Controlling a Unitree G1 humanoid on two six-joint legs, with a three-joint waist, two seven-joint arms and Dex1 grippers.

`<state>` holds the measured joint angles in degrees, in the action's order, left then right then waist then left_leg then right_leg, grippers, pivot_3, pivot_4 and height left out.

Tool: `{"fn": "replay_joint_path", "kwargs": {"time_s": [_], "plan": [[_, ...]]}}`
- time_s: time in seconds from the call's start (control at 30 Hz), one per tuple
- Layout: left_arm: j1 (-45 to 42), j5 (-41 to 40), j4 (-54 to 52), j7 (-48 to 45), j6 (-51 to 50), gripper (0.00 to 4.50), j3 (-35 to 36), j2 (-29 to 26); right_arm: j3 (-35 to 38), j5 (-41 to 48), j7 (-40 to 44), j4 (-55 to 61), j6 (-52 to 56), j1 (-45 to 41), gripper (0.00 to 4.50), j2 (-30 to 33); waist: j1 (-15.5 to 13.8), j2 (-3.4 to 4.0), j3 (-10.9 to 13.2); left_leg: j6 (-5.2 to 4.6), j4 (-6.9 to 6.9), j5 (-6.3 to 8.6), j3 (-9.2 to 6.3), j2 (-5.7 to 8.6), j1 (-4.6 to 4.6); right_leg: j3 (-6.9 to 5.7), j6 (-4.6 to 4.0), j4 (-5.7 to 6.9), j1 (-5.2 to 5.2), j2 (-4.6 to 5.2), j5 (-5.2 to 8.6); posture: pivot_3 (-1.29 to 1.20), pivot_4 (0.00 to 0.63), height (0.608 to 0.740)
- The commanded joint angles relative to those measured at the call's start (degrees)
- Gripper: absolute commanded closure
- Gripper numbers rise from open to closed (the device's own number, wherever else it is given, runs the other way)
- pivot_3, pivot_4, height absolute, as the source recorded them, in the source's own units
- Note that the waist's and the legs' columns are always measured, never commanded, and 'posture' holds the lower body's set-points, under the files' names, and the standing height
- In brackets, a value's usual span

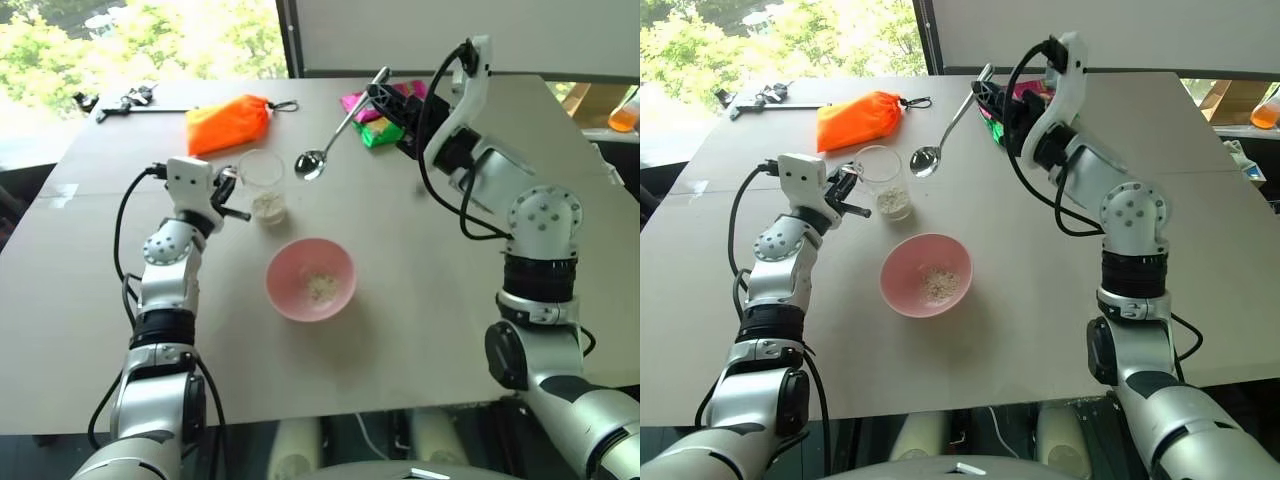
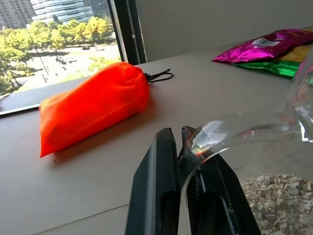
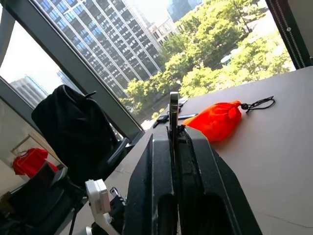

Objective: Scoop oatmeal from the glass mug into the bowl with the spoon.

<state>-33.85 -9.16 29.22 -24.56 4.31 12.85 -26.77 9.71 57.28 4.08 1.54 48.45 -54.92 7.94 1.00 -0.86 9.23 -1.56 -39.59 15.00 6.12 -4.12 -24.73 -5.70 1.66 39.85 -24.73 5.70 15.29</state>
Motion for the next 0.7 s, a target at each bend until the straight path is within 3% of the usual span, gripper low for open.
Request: {"fn": "replay_joint_path", "kwargs": {"time_s": [0.03, 0.27, 0.47, 0.7], "plan": [[1.6, 0.3, -0.5, -0.6, -1.1, 4.43, -1.2, 0.6, -2.3, -4.3, 4.2, 0.0, -3.9, -5.0, 4.50, 0.0, 0.0, 0.00, 0.0, 0.00, 0.00, 0.00, 0.00, 0.00, 0.00, 0.00, 0.00, 0.00, 0.00, -0.01, 0.00, 0.00, 0.150, 0.696], [1.0, 0.5, -2.4, -0.3, -2.6, 4.43, -1.8, 1.3, -9.8, -13.5, 12.5, -3.8, -7.9, -7.1, 4.50, -1.8, -0.3, -0.01, 0.0, 0.00, -0.01, 0.00, -0.02, 0.02, -0.02, -0.02, 0.00, -0.02, 0.01, 0.00, 0.00, 0.00, 0.150, 0.696], [3.3, -0.2, -8.5, -2.2, -5.4, 4.43, -2.8, 1.4, -20.6, -29.2, 19.0, -9.1, -18.8, -6.2, 4.50, -1.8, -0.2, -0.01, 0.0, 0.00, -0.01, 0.00, -0.02, 0.04, -0.04, -0.04, 0.00, -0.03, 0.00, 0.02, 0.00, 0.00, 0.150, 0.696], [3.9, -0.9, -13.8, -2.5, -8.8, 4.43, -3.3, 1.2, -25.3, -37.7, 23.3, -13.1, -23.2, -5.1, 4.50, -3.7, -0.2, -0.02, 0.0, 0.01, -0.02, -0.01, -0.04, 0.03, -0.06, -0.06, 0.00, -0.03, 0.00, 0.02, 0.00, 0.00, 0.150, 0.696]]}}
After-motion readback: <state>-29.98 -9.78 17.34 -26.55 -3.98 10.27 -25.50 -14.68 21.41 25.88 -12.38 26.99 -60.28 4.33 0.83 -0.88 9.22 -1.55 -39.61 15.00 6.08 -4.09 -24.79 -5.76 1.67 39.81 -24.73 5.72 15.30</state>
